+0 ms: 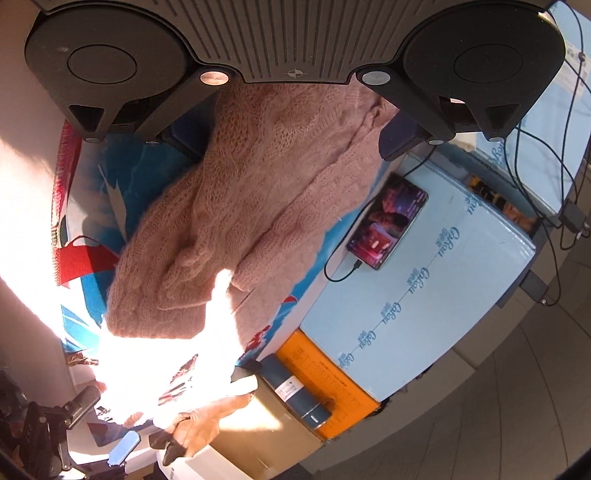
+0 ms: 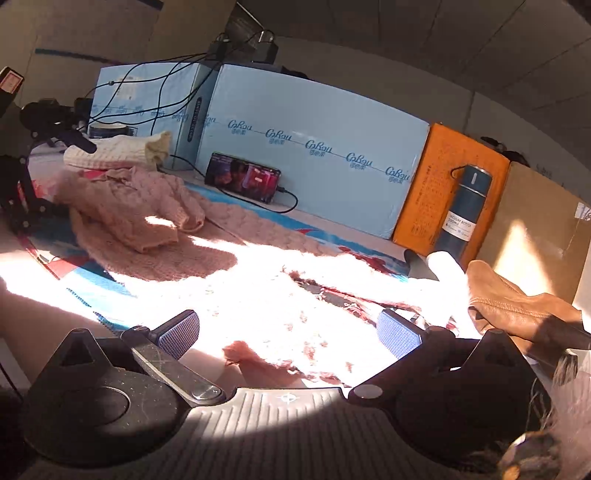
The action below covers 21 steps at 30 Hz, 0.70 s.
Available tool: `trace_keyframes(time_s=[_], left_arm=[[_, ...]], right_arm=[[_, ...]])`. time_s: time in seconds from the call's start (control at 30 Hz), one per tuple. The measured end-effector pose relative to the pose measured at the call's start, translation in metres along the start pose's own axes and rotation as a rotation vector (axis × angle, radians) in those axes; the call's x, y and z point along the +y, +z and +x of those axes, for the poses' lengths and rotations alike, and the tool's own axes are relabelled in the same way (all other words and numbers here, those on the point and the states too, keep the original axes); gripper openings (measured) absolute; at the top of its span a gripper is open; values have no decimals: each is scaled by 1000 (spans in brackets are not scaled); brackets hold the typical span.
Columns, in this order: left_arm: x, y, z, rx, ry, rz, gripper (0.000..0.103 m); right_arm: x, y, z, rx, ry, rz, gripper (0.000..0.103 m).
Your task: Fold clothes
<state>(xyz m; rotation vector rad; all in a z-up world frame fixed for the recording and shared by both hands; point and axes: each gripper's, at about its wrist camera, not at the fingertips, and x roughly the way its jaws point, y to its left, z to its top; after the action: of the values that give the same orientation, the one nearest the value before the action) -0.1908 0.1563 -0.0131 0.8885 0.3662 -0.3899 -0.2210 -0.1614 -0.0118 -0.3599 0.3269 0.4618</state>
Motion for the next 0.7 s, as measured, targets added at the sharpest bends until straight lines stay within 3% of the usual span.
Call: trace_keyframes(time_s=[0.13,0.33,0.4,0.47,0.53,0.63,0.7], left_arm=[[3,5,13,-20,8,-75,99],[36,1,21,-11,31,-405,99],[47,-4,23,-3,45,-506,98],[52,-10,21,1,54,-534,97],[51,-16,18,6,49,-533,93],[49,-24,14,13,40,-535,78],[49,-27,12,9,36,-547,49]], right_arm=[[22,7,15,13,102,-73,103],[47,20,36,-16,175,-140,103],[50,22,41,-15,165,-156,103],[50,23,43,-17,133,-170,103],[44,15,40,-14,18,-202,102],[22,3,35,13,-111,-174,100],[9,-3,31,29,-171,-163,93]])
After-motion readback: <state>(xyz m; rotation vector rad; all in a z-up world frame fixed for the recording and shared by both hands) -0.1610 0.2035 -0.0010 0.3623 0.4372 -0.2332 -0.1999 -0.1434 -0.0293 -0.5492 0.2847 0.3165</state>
